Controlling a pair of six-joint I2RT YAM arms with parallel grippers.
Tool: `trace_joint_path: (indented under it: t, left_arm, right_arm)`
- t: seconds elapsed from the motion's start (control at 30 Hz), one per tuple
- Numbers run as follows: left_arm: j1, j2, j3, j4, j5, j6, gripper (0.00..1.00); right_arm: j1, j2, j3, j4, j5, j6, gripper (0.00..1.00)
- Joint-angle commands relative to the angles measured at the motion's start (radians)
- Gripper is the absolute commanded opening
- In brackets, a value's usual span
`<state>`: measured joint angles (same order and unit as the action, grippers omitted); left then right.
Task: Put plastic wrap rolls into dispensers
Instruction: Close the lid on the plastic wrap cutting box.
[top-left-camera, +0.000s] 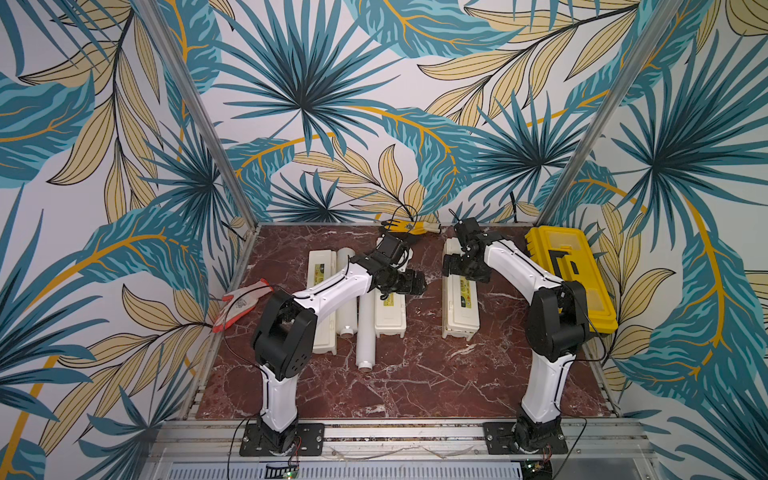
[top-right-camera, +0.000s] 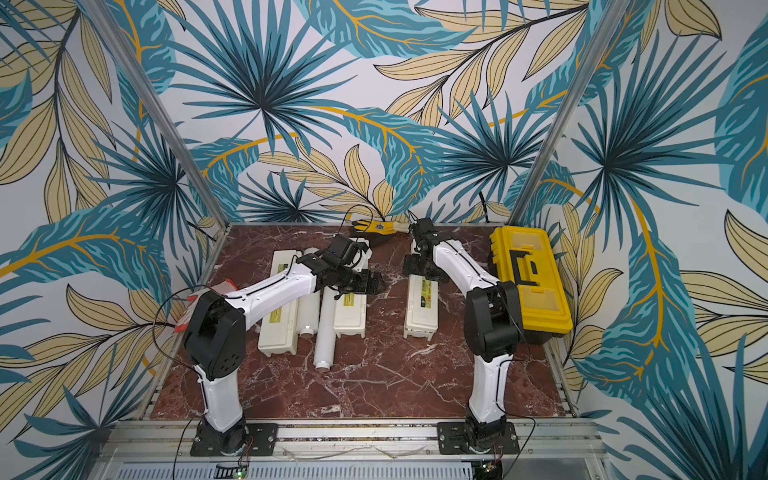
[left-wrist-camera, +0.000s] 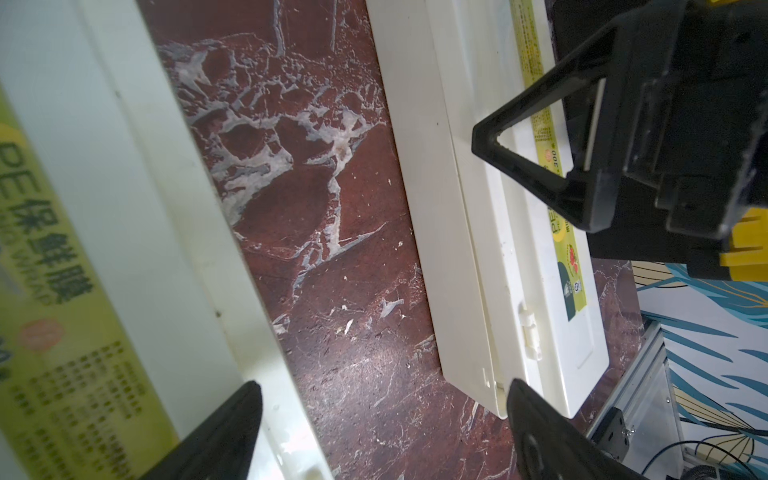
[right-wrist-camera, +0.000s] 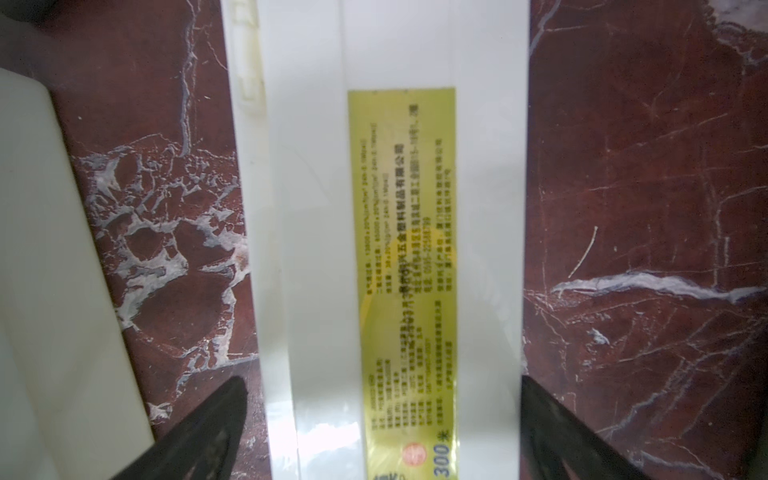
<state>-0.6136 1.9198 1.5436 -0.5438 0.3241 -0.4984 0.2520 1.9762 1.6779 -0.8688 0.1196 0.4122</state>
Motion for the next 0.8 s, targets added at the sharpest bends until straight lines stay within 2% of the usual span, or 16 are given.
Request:
trace_joint_path:
  t: [0.0, 0.77]
  left_arm:
    - [0.005, 0.031, 0.025, -0.028, 0.002, 0.005, 0.93]
    - [0.003, 0.038, 0.028, -0.027, 0.023, 0.008, 0.93]
  right_arm:
    - [0.003, -0.041, -0.031, -0.011, 0.007, 0.013, 0.99]
    - [0.01, -0.12, -0.095, -0.028, -0.046, 0.041, 0.99]
